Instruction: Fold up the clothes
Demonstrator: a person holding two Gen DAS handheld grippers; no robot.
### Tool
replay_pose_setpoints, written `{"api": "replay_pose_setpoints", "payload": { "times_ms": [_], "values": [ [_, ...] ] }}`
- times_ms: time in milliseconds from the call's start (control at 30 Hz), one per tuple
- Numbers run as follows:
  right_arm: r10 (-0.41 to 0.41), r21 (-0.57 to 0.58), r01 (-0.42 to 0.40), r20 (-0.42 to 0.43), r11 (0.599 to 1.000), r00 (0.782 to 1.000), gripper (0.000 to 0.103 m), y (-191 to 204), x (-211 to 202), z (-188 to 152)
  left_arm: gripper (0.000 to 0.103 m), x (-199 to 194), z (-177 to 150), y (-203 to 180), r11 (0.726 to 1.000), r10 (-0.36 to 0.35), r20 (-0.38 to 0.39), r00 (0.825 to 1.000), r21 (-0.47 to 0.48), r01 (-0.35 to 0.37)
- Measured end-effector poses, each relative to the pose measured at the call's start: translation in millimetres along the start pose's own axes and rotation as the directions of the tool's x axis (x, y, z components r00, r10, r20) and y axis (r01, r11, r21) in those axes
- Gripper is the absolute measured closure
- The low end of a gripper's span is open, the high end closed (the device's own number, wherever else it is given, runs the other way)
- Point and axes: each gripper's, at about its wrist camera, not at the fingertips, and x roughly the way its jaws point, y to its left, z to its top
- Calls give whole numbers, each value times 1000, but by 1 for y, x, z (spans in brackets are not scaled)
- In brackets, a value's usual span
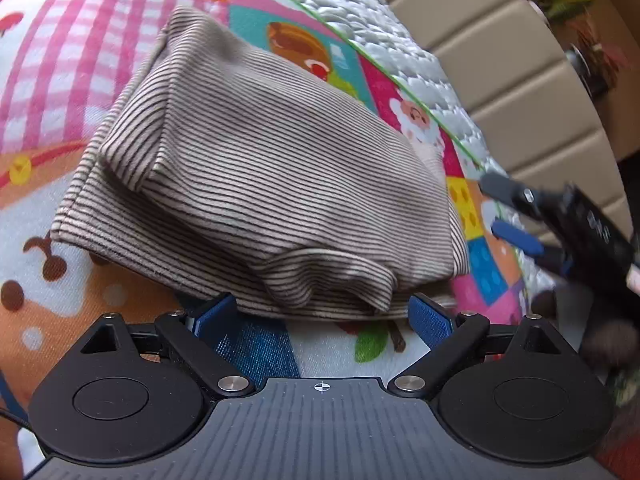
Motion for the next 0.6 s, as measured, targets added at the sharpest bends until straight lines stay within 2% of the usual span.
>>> {"api": "replay_pose_setpoints", "payload": {
  "times_ms": [133, 367, 533, 600],
  "values": [
    [11, -1, -11, -10, 1000, 1000, 0, 2, 1, -3, 7, -1, 2, 10, 997, -28, 15, 1000, -65, 29],
    [-47, 25, 48, -34, 999, 998, 0, -6, 8, -5, 8, -5, 4, 12, 997, -22, 48, 999, -78, 26],
    [-78, 15, 78, -45, 997, 996, 0, -7, 12, -7, 13, -9, 7, 14, 996, -11, 64, 998, -85, 16],
    [-85, -2, 85, -50, 996, 995, 0, -5, 14, -8, 19, -9, 9, 15, 997, -3, 68, 998, -80, 8]
  ]
}}
